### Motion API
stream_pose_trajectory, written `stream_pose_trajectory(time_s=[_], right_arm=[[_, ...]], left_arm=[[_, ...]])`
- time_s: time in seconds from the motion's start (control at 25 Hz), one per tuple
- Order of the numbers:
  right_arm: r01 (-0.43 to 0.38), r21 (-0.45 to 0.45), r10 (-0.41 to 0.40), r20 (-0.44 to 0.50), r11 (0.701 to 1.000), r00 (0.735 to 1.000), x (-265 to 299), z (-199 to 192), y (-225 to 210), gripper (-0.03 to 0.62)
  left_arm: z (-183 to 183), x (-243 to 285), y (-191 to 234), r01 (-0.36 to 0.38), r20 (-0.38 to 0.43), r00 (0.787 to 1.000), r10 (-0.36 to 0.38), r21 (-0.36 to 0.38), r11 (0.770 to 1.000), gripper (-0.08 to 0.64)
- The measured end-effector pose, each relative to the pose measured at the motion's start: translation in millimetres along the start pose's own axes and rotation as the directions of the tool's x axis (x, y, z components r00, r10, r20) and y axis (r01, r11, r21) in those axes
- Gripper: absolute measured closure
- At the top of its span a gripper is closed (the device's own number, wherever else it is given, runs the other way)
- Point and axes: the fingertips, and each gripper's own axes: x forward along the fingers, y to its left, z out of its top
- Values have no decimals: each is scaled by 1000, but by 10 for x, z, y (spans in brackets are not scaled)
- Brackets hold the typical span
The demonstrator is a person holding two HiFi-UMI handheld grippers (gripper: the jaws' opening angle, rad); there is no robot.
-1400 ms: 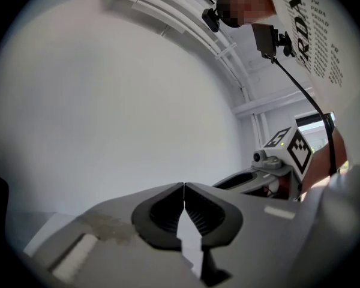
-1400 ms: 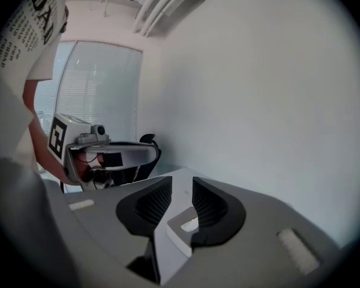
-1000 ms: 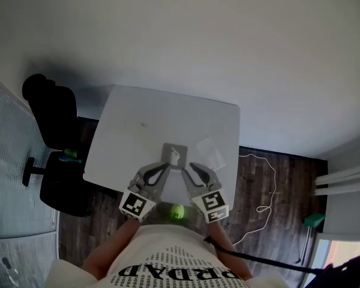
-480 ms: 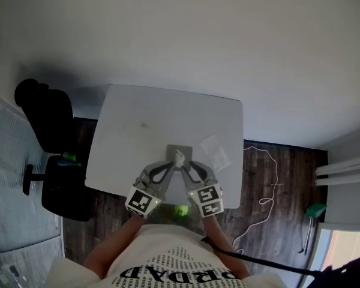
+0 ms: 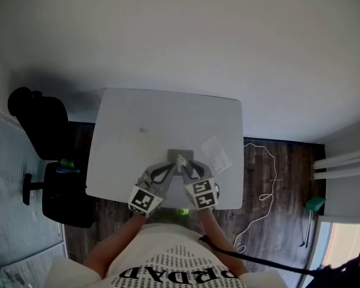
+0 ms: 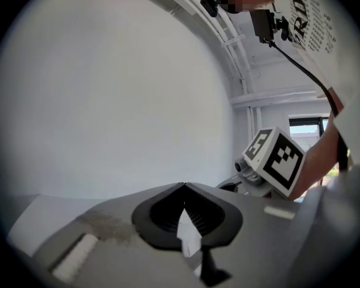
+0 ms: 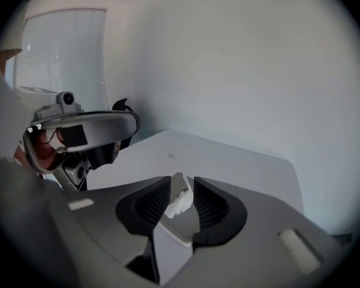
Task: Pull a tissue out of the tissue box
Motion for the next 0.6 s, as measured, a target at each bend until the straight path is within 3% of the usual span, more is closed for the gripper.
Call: stream_pose_trajectory(time_s=[0.28, 0.6], right_arm=[[15, 4, -15, -74, 1000, 997, 194, -169, -30, 479], [11, 61, -5, -92, 998, 996, 307, -213, -85, 479]], left_arm=[[-161, 68, 86, 14, -36, 999, -15, -9, 1000, 569], [-247, 113, 88, 27, -39, 999, -28, -21, 999, 570]])
